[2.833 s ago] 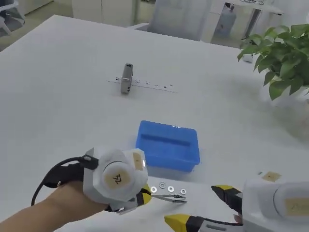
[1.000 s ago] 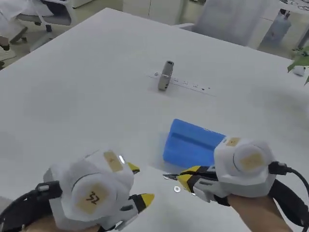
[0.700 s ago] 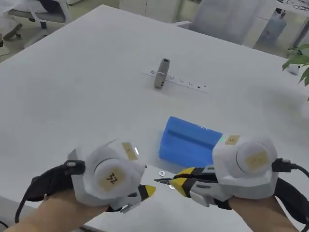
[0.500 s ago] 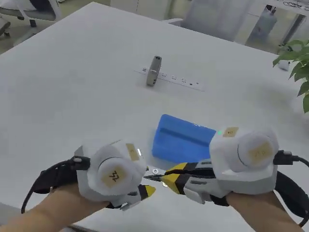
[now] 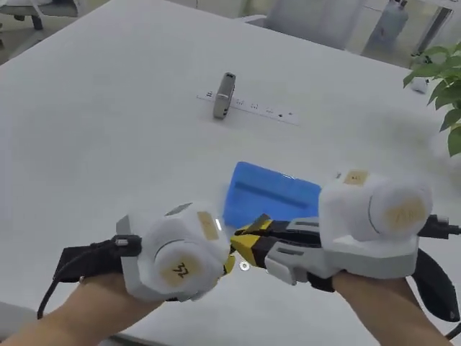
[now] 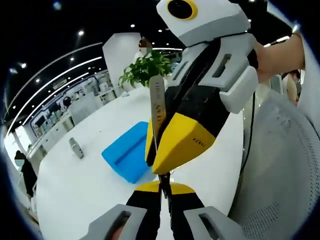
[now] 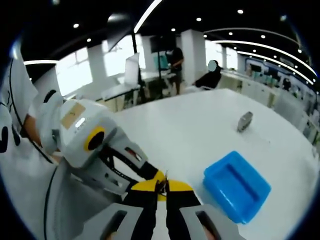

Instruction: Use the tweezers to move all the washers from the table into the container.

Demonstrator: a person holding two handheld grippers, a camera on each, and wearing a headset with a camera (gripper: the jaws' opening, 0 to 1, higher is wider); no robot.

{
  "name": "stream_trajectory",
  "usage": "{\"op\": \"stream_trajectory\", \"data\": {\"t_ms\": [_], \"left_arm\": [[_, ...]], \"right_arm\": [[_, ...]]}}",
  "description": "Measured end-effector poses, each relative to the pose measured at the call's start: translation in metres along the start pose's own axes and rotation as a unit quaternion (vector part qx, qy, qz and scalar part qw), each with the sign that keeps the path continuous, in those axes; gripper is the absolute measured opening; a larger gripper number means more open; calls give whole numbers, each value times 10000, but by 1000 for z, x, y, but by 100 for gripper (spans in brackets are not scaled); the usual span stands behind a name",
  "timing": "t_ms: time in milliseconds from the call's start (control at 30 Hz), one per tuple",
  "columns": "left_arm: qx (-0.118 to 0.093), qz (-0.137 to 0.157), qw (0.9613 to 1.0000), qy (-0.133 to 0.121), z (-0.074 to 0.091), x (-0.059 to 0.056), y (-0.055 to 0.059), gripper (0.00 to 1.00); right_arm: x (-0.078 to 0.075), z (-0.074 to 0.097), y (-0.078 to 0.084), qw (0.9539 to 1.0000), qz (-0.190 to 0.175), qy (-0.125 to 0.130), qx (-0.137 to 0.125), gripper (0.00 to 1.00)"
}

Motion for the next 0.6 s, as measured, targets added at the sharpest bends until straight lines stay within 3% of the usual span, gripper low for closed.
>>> {"op": "stream_trajectory", "data": {"t_ms": [100, 167, 233, 267, 300, 400, 467, 600], "left_arm": [[23, 185, 9998, 79, -1, 0, 3, 1], [-132, 423, 9990, 69, -2, 1, 6, 2], [-156, 457, 9988, 57, 0, 3, 9, 2], [-9, 621, 9981, -18, 3, 5, 15, 2], [63, 929, 9955, -169, 6, 9, 19, 4], [149, 1279, 9916, -149, 16, 10, 27, 11], [189, 1604, 9865, -267, 28, 10, 30, 21], [74, 2162, 9744, -615, 50, 4, 27, 42]], "right_arm": [[1, -2, 1, 9999, -107, 3, -56, 1], [0, -3, 2, 9999, -139, 23, -65, 1], [-1, -5, 2, 9998, -199, 33, -74, 1], [-6, -5, 1, 9996, -144, 242, -74, 1], [-9, -6, 1, 9994, -129, 303, -76, 1], [-24, -11, 5, 9981, -382, 483, -7, 1], [-34, -17, 8, 9972, -444, 594, 59, 1], [-47, -30, 16, 9961, -480, 717, 154, 2]]}}
Point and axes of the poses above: the centre of the closed fingertips' face, and the gripper's own axes: z roughly backward along the fingers, x roughly to its left, y roughly out of its underside, the point moved 5 cm from there along z, roughly backward along the fingers
